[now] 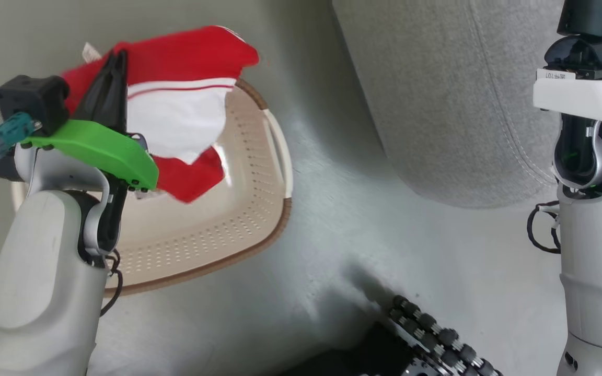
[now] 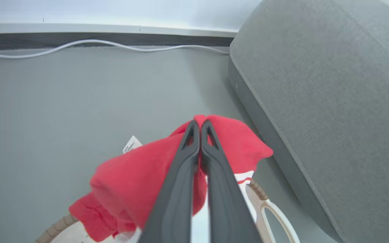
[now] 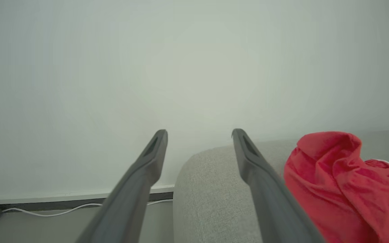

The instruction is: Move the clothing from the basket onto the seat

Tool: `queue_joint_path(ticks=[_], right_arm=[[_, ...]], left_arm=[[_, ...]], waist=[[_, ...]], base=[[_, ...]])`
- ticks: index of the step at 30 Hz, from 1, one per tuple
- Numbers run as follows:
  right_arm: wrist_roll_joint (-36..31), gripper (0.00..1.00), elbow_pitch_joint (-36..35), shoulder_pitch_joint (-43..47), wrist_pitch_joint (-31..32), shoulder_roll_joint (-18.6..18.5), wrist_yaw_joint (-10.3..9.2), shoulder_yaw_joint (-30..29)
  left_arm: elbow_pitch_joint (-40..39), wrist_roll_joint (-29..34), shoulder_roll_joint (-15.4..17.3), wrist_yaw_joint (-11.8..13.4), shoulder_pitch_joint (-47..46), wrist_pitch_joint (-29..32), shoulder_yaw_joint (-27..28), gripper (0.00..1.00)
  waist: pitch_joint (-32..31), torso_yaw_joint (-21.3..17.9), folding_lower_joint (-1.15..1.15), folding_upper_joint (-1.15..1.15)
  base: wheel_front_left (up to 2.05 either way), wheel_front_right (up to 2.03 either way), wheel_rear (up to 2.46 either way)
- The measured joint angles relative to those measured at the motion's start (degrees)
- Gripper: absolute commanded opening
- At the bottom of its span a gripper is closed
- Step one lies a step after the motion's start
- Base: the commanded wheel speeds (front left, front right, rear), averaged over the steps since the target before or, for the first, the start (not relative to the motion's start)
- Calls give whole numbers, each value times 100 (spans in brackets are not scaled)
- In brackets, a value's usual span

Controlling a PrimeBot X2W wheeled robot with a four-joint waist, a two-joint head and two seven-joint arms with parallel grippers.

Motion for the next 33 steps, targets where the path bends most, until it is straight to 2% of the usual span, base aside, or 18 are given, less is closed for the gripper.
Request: queue_joint_path(ticks=[8, 12, 21, 26, 33], right_arm=[[-308, 100, -2, 16, 0, -175, 245, 30], [-386, 100, 73, 214, 0, -327, 367, 311], [-512, 100, 259, 704, 0, -539, 466, 969], [-446, 100, 477, 942, 0, -610, 472, 1737], [-143, 100, 710, 994, 1, -1023, 472, 3668]], left_arm=[[-521, -288, -325, -8, 187, -816, 158, 0], [-703, -333, -416, -159, 413, -1038, 2, 0], [-945, -332, -447, -338, 594, -1094, -438, 0], [-1001, -328, -281, -434, 769, -886, -657, 0], [-1077, -304, 65, -492, 1009, -517, -926, 0]], waist=[[-560, 559, 0, 0], [-931, 931, 0, 0], [-1638, 1604, 0, 0], [-2085, 1907, 0, 0], [-2739, 2190, 0, 0]], base=[[0, 0, 0], [0, 0, 0], [0, 0, 0], [0, 0, 0], [0, 0, 0]])
